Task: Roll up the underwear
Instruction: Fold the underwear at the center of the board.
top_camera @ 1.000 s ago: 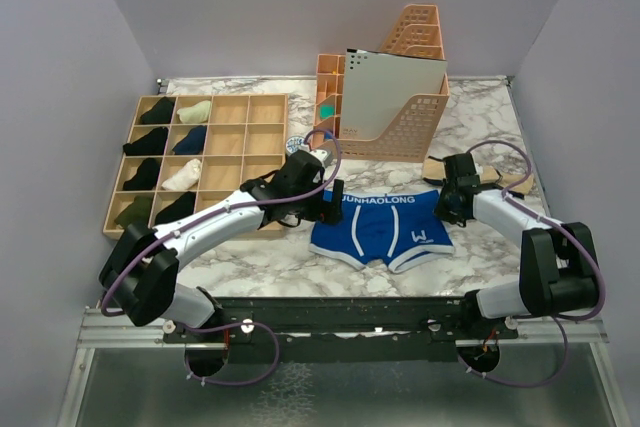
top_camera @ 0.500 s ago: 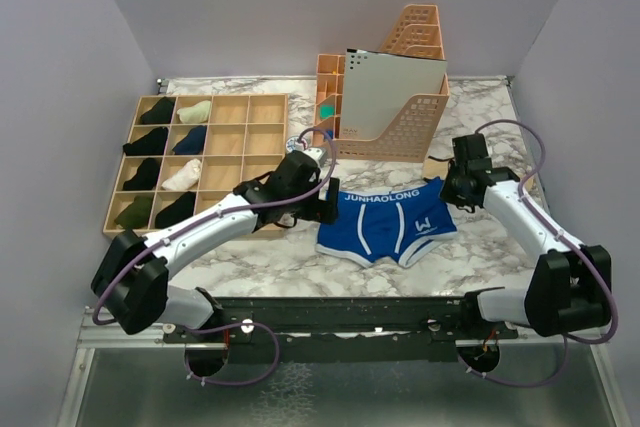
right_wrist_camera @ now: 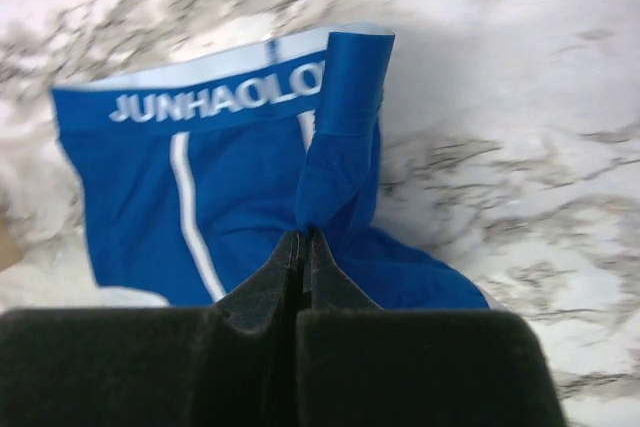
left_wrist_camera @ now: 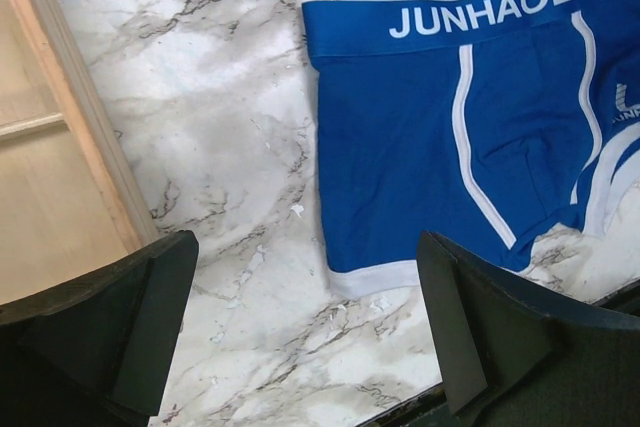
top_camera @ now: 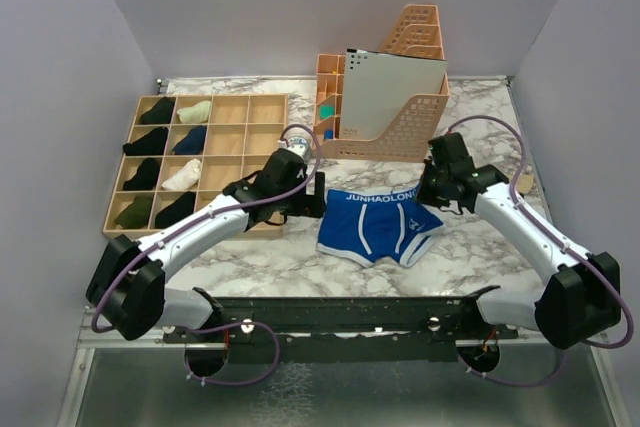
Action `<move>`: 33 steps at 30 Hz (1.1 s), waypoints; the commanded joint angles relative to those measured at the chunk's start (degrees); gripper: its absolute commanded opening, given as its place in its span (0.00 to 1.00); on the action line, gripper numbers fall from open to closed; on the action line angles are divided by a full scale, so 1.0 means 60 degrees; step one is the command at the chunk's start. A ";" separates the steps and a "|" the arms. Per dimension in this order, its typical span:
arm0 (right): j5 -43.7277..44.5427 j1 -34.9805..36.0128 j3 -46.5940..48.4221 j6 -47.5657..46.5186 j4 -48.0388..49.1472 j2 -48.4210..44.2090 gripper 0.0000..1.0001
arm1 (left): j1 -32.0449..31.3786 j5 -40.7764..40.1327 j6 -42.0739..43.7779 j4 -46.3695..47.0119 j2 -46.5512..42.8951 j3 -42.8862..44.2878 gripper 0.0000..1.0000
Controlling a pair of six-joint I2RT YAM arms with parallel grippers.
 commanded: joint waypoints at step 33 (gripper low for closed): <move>0.1434 0.5009 0.2640 0.4043 0.1795 0.4442 0.03 | 0.1454 0.1055 -0.0041 -0.0033 -0.1247 -0.0591 0.99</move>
